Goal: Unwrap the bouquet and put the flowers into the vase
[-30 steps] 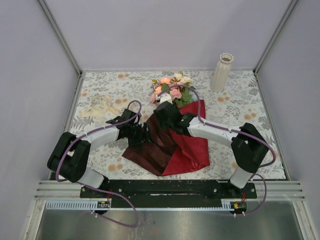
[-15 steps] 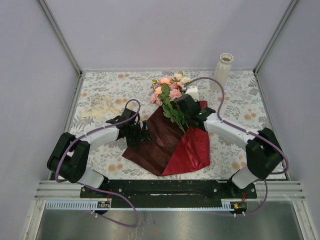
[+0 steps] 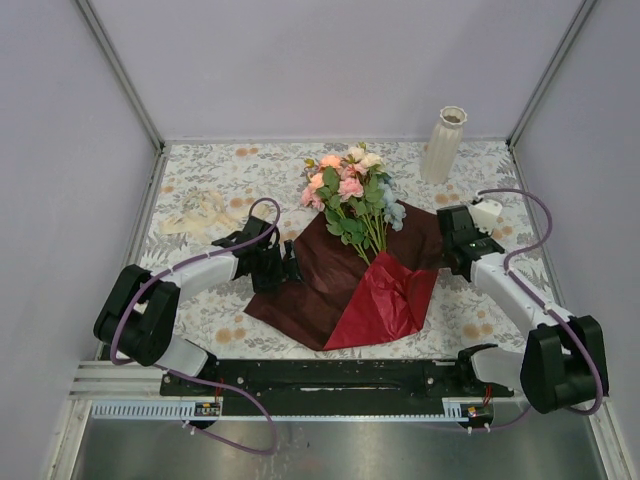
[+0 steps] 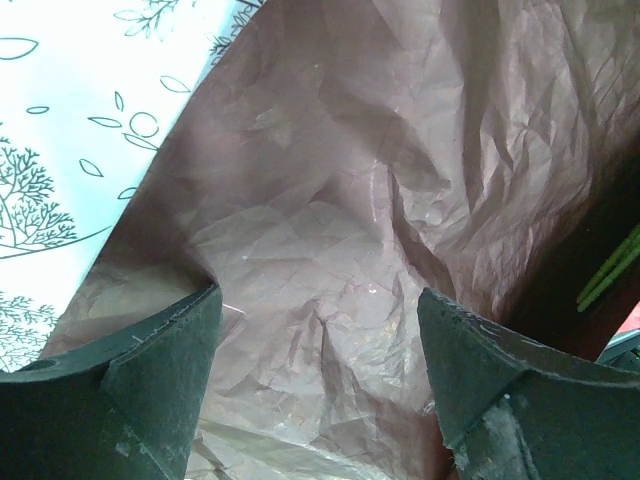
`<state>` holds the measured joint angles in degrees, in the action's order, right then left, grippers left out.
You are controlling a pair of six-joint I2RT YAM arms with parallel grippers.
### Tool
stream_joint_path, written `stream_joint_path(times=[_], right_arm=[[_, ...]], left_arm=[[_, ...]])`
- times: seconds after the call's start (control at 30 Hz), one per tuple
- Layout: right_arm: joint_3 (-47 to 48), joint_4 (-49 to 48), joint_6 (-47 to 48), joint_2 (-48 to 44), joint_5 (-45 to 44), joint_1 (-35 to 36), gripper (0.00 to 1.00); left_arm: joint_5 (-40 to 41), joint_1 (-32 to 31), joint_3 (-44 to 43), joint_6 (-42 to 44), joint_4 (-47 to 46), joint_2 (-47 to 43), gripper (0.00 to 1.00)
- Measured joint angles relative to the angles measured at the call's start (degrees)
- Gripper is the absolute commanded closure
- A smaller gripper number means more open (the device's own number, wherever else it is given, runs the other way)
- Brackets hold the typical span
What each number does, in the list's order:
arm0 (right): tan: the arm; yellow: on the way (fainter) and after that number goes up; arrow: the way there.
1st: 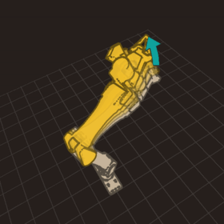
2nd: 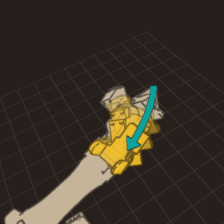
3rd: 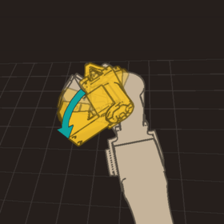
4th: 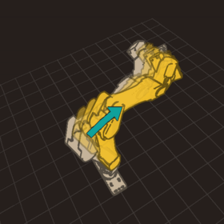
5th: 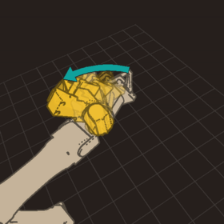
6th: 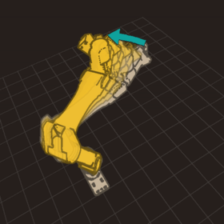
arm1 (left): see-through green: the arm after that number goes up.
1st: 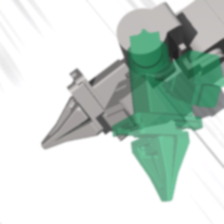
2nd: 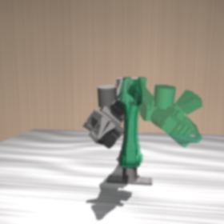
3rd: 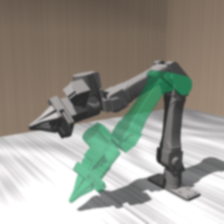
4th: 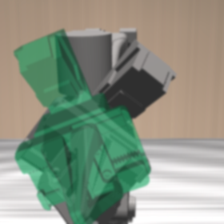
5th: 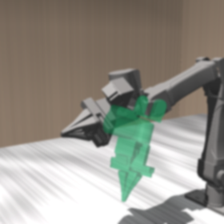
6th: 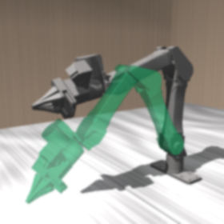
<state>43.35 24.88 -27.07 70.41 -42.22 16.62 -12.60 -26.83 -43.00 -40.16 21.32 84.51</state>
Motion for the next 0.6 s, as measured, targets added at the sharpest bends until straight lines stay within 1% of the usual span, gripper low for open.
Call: stream_joint_path(times=[0.03,0.13,0.23,0.3,0.47,0.53,0.6], right_arm=[[0.0,0.5,-1.0,-0.4,0.3,-1.7,0.93],[0.2,1.6,-3.2,-0.9,0.7,-5.9,0.89],[1.2,4.2,-5.0,-0.3,-0.2,-9.1,0.79],[2.9,6.4,-5.9,0.5,-1.4,-10.5,0.71],[8.3,11.9,-6.3,0.2,-4.8,-11.7,0.58],[10.2,13.5,-5.7,-1.1,-4.6,-11.7,0.52],[12.5,14.8,-4.1,-3.1,-3.0,-11.7,0.5]], left_arm=[[0.0,0.0,0.0,0.0,0.0,0.0,0.17],[0.2,0.0,0.0,-0.1,0.0,0.0,0.16],[0.7,0.0,0.0,-0.2,0.1,0.0,0.16],[1.0,0.0,0.0,-0.2,0.1,-0.2,0.16],[3.4,0.0,0.0,0.3,2.6,-2.1,0.16],[3.6,0.1,0.0,0.7,3.3,-3.9,0.16],[3.5,0.1,0.0,0.9,3.3,-5.5,0.16]])
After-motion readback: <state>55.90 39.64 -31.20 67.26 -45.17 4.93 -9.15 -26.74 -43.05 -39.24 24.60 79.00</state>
